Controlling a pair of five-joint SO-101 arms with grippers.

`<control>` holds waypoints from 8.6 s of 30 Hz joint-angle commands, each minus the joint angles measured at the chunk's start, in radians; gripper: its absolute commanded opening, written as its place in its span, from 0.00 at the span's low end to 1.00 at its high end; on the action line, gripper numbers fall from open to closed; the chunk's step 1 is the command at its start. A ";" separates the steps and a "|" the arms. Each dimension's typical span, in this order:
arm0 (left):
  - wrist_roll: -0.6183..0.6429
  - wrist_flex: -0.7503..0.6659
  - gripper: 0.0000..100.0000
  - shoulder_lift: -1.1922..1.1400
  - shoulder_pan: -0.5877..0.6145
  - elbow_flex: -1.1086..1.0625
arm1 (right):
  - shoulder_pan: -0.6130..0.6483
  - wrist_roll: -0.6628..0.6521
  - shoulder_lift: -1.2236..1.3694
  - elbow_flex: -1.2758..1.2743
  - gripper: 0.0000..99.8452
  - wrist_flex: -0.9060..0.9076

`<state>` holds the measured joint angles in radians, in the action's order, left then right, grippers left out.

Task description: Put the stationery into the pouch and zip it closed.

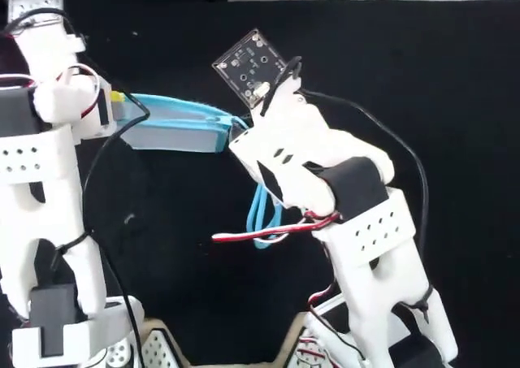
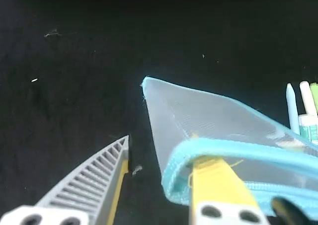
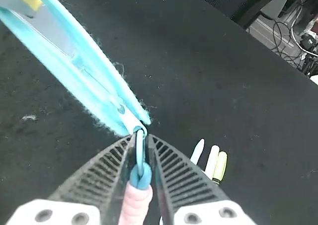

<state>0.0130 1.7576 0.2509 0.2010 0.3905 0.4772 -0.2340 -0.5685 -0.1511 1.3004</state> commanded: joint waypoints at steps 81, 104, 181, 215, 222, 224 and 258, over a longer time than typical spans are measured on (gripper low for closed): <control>-0.012 -0.204 0.03 0.084 -0.139 -0.567 | -0.399 0.071 0.734 0.013 0.10 -0.250; -0.012 -0.206 0.03 0.084 -0.139 -0.587 | -0.322 0.068 0.903 0.010 0.14 -0.318; -0.012 -0.239 0.03 0.084 -0.139 -0.648 | -0.376 -0.402 0.351 -0.825 0.14 -0.235; -0.012 -0.242 0.03 0.084 -0.147 -0.673 | 0.170 0.173 -0.328 -0.018 0.01 -0.034; -0.012 -0.244 0.03 0.084 -0.147 -0.693 | 0.302 0.169 -0.328 -0.067 0.01 -0.170; -0.012 -0.249 0.03 0.084 -0.147 -0.700 | 0.311 0.167 -0.328 -0.120 0.01 -0.218; -0.012 -0.264 0.03 0.084 -0.148 -0.717 | 0.308 0.170 -0.708 -0.964 0.01 -1.266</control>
<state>-0.0115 1.4952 0.3644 0.0829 -0.2570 0.7810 -0.0698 -1.2789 -1.0902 0.1051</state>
